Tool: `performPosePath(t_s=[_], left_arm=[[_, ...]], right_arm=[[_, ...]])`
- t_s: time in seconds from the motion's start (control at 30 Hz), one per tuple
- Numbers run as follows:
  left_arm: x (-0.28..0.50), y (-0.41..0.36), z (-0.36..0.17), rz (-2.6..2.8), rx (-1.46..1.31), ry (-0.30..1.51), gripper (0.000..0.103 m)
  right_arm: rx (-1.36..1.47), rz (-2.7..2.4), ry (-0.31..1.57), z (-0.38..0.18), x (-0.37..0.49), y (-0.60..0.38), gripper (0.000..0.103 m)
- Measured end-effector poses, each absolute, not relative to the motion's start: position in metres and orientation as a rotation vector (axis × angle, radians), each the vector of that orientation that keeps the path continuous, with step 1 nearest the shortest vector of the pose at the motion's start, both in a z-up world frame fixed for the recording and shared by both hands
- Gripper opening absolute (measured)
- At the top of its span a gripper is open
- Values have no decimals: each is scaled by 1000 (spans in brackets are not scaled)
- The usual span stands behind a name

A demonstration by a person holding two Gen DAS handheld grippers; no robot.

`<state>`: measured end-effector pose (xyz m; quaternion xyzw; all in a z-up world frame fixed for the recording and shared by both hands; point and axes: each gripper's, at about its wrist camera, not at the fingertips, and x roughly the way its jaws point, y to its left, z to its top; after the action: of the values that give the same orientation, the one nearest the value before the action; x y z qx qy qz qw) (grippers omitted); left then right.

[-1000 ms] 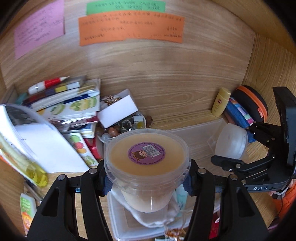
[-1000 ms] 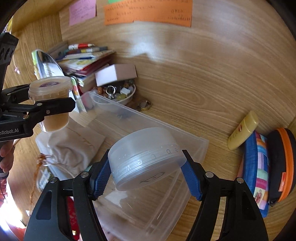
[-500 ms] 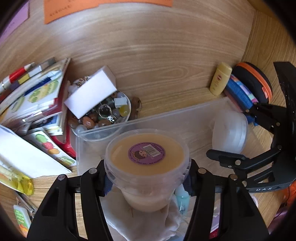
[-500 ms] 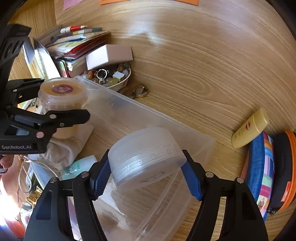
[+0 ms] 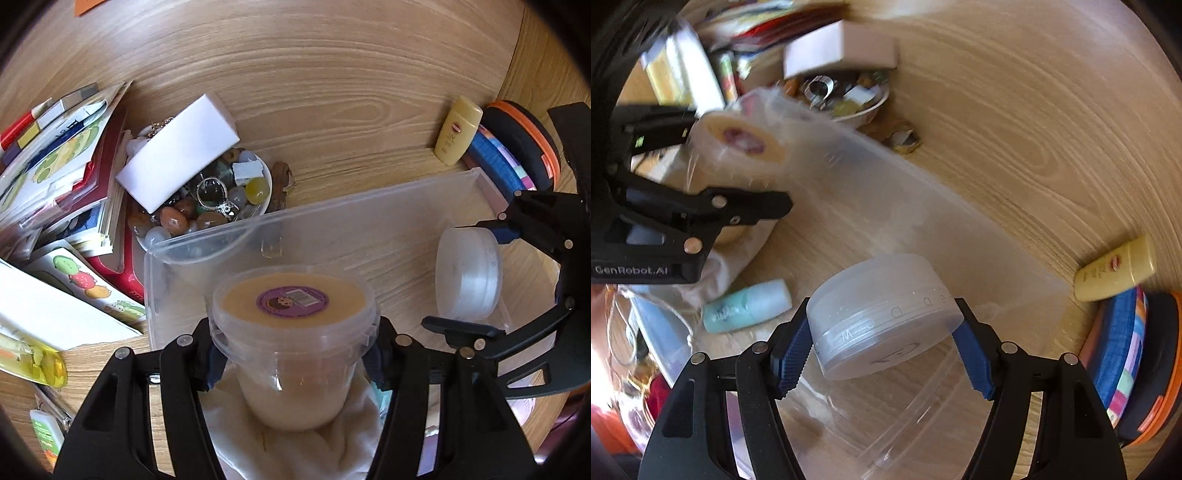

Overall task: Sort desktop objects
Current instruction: 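Carry the tub and white container into the clear box and release both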

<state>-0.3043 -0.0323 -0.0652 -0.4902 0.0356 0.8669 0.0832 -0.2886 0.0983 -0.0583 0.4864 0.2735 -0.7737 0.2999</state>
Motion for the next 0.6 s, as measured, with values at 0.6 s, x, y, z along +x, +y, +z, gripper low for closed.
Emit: performPosePath(t_s=[0.6], left_arm=[[-274, -36, -36, 2704, -1338, 151, 86]], right_arm=[[1221, -2126, 834, -41, -269, 97, 76]])
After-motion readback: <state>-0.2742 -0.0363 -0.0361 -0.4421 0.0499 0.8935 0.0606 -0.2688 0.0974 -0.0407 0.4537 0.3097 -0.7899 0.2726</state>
